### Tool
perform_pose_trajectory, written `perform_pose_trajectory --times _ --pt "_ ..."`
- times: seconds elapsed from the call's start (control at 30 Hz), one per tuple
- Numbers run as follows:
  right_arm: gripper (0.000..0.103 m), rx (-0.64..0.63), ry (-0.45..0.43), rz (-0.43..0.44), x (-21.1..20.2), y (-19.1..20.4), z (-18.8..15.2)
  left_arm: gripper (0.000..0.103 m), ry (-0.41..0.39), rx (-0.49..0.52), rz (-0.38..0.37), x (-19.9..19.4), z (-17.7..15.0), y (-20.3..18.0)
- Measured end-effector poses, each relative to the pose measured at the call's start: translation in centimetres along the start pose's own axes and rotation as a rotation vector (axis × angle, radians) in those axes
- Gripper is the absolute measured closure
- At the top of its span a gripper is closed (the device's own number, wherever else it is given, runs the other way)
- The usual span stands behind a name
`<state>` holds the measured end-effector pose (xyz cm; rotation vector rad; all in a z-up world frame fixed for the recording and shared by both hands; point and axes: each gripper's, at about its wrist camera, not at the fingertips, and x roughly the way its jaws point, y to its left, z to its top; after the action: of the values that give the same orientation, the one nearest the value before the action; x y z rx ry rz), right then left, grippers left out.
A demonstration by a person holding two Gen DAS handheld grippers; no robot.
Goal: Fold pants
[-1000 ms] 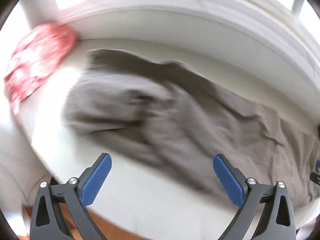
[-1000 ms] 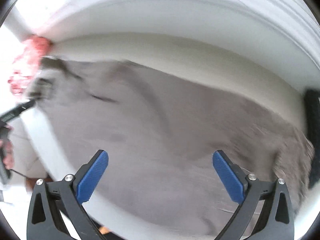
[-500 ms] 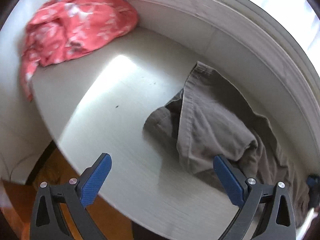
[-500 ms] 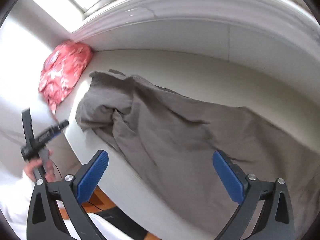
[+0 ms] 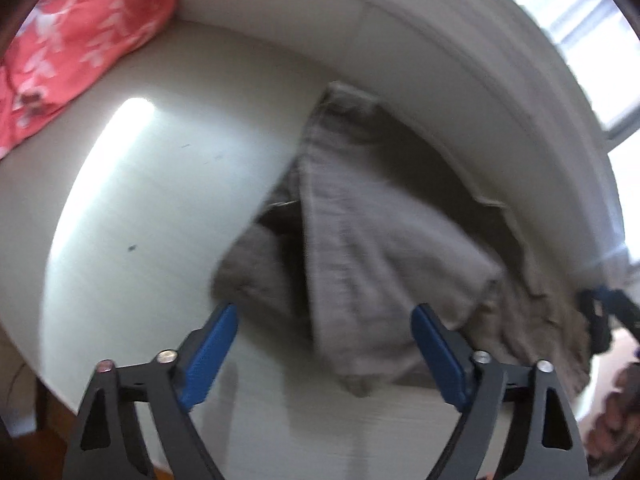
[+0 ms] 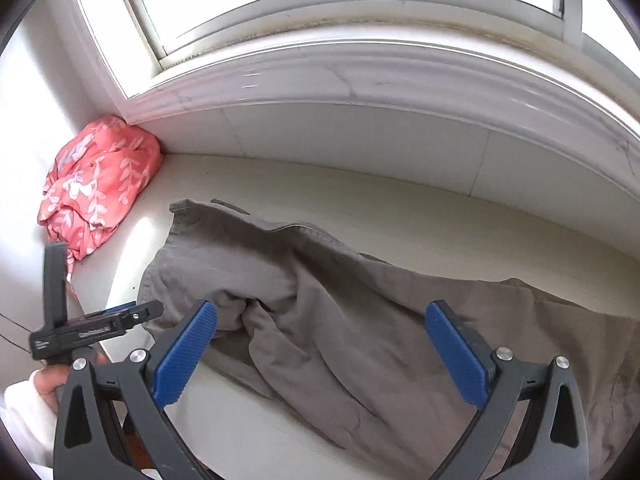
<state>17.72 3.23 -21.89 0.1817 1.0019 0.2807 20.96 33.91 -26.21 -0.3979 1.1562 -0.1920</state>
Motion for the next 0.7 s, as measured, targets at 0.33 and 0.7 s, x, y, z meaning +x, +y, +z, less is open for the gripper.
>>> perform_pose_trajectory --times 0.33,0.7 --pt "0.001 -0.053 0.050 -0.230 2.6 -1.8 -1.1 0.091 0.049 -0.038 -0.088 1.0 1.3 0.1" --pt "0.001 -0.084 0.144 -0.031 5.5 -1.6 -1.6 0.099 -0.143 0.037 -0.073 -6.4 8.7 0.3"
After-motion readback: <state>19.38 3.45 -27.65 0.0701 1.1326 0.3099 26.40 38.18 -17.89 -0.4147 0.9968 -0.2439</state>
